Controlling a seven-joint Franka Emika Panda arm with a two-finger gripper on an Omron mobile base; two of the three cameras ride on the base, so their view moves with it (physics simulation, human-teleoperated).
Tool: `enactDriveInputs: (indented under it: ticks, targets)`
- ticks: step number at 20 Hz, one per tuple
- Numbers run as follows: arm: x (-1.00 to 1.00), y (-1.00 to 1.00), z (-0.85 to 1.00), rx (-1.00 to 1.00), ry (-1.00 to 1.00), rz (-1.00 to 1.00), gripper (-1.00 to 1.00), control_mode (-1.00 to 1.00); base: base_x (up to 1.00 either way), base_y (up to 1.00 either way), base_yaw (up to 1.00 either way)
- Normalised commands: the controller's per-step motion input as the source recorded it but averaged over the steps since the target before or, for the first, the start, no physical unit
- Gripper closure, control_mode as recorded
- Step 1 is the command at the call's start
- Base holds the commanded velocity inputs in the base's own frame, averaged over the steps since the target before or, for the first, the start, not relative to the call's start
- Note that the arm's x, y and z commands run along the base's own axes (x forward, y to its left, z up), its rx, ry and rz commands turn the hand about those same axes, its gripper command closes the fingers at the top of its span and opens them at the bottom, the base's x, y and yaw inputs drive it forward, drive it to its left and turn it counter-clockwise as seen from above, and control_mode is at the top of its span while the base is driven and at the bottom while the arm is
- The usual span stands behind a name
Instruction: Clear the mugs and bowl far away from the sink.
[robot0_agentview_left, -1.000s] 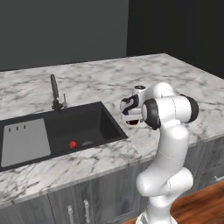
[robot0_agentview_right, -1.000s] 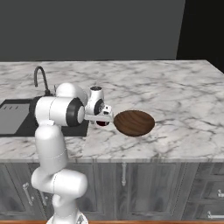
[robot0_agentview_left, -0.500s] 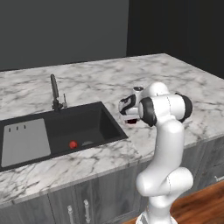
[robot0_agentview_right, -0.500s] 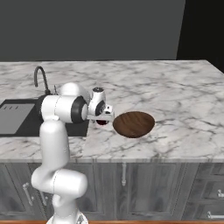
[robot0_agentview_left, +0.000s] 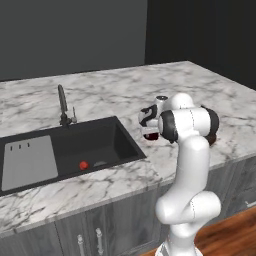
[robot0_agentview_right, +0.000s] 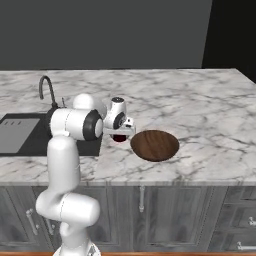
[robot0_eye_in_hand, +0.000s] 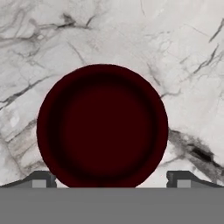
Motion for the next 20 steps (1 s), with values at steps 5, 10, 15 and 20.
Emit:
enactDriveInputs:
  ticks: [5, 10, 15, 20]
  targets:
    - [-0.24, -0.01, -0.13, 0.0, -0.01, 0.0, -1.0, -1.0, 0.0, 0.0, 0.0]
    - [-0.32, 0.0, -0.15, 0.0, -0.03, 0.0, -1.0, -1.0, 0.0, 0.0, 0.0]
    - [0.0, 0.0, -0.15, 0.0, 0.0, 0.0, -1.0, -1.0, 0.0, 0.0, 0.0]
    - [0.16, 0.0, -0.15, 0.0, 0.0, 0.0, 1.0, -1.0, 0.0, 0.0, 0.0]
